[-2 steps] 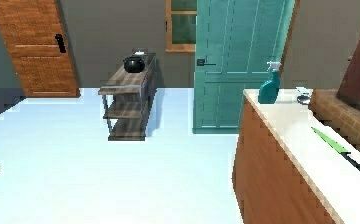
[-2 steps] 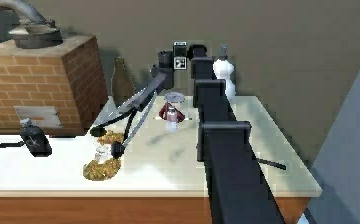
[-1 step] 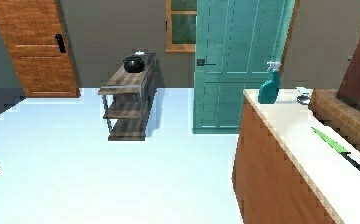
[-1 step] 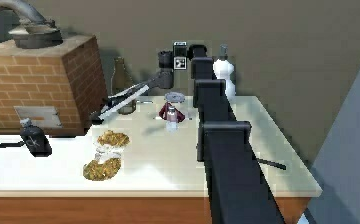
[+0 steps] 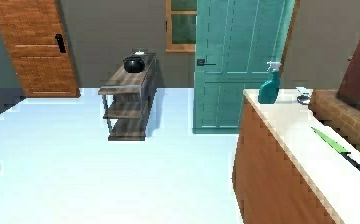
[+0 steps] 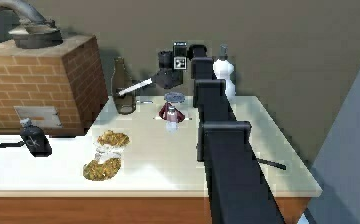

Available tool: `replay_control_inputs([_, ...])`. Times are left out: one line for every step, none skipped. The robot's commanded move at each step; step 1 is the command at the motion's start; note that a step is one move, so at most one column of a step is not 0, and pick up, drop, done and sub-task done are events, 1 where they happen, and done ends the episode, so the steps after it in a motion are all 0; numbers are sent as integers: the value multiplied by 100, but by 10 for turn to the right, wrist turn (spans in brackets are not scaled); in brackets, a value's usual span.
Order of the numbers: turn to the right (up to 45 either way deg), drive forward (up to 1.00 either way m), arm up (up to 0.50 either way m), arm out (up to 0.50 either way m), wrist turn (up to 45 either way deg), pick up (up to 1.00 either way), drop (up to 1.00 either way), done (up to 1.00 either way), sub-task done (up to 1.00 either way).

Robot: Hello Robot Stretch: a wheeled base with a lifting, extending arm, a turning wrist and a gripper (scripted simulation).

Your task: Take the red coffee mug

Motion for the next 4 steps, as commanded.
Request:
replay_control_inputs([0,0,0,0,300,0,0,0,0])
replay_control_inputs([0,0,-14,0,0,0,0,0,0])
replay_control_inputs([0,0,0,0,0,100,0,0,0])
replay_control_inputs([0,0,10,0,0,0,0,0,0])
